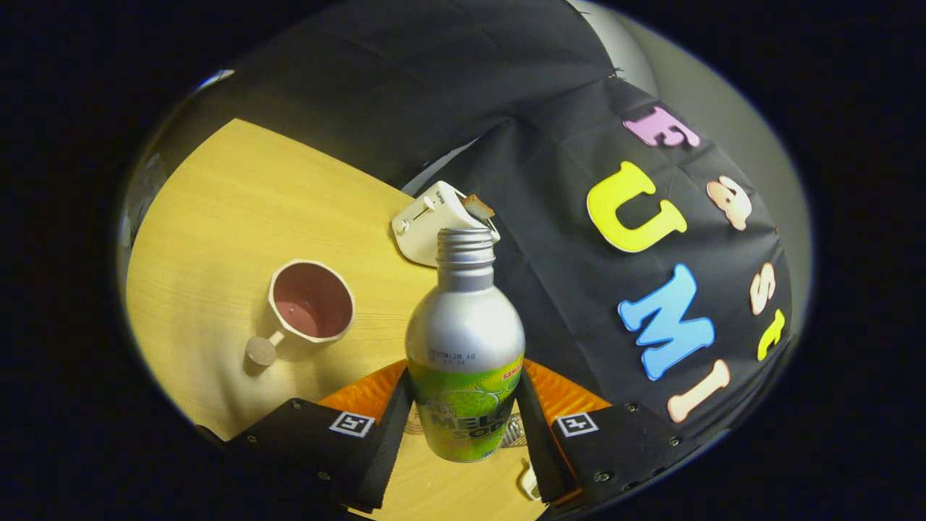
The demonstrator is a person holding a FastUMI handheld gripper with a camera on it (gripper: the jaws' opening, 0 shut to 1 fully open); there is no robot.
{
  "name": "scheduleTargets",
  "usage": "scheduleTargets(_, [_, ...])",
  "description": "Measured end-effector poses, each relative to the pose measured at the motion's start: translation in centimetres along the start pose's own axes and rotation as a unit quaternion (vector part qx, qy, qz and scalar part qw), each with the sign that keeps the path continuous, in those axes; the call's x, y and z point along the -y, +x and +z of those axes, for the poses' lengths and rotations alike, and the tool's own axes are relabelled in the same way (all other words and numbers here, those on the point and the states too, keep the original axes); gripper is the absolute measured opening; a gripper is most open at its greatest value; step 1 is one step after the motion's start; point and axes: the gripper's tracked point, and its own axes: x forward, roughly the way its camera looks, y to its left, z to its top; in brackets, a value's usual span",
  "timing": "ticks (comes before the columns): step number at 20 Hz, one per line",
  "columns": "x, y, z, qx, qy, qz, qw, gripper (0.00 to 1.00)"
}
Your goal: Take the bottle from table, then pour the juice into the cup, finally place the bottle on the coaster
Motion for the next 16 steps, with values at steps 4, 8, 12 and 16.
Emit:
scheduleTargets(4, [0.2, -0.2, 0.5, 0.006, 0.087, 0.017, 0.996, 0.76])
scheduleTargets(8, [1.0, -0.8, 1.0, 0.017, 0.185, 0.031, 0.982, 0.76])
scheduleTargets(12, [2.4, -0.7, 1.3, 0.023, 0.266, 0.035, 0.963, 0.76])
scheduleTargets(16, [3.8, -0.8, 1.0, 0.03, 0.334, 0.037, 0.941, 0.76])
